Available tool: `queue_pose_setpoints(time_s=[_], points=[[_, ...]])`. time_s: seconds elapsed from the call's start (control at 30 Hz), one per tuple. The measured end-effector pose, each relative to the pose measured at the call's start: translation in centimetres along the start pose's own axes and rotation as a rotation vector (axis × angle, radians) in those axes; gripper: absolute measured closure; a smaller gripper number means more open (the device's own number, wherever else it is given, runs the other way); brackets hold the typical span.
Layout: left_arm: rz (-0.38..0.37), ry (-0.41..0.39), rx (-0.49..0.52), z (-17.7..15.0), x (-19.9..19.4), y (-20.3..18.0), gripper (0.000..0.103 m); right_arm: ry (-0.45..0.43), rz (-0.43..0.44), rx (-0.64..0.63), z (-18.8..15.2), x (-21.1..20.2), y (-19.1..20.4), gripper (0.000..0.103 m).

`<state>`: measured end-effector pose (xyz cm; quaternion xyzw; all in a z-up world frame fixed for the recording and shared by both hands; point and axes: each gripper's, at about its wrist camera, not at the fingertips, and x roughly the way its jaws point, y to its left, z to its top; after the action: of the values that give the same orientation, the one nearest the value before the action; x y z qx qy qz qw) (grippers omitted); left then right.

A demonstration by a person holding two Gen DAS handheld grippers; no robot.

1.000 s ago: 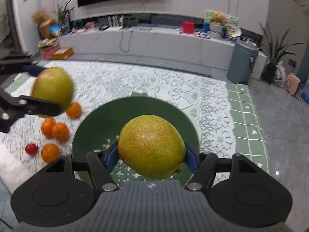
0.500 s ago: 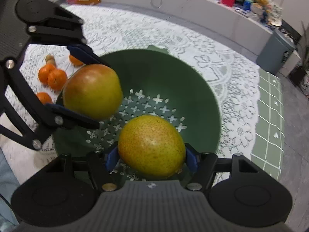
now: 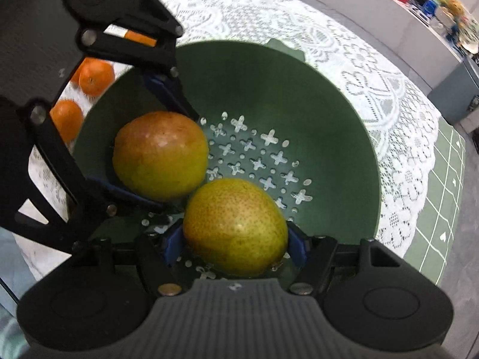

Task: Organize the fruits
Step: 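Open the left gripper over the colander while the right gripper releases the pear inside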

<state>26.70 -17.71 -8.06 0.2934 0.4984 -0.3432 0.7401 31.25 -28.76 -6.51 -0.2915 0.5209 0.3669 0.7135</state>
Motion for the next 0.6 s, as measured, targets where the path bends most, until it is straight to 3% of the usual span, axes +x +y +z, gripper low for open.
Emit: queue_pose_setpoints(time_s=[0.2, 0.6], points=[[-0.069, 0.019, -0.049, -0.1, 0.5, 1.2, 0.029, 0.029, 0.018, -0.009, 0.5, 0.2, -0.2, 0.037], [-0.065, 0.019, -0.040, -0.1, 0.5, 1.3, 0.026, 0.038, 0.010, -0.010, 0.8, 0.2, -0.2, 0.035]])
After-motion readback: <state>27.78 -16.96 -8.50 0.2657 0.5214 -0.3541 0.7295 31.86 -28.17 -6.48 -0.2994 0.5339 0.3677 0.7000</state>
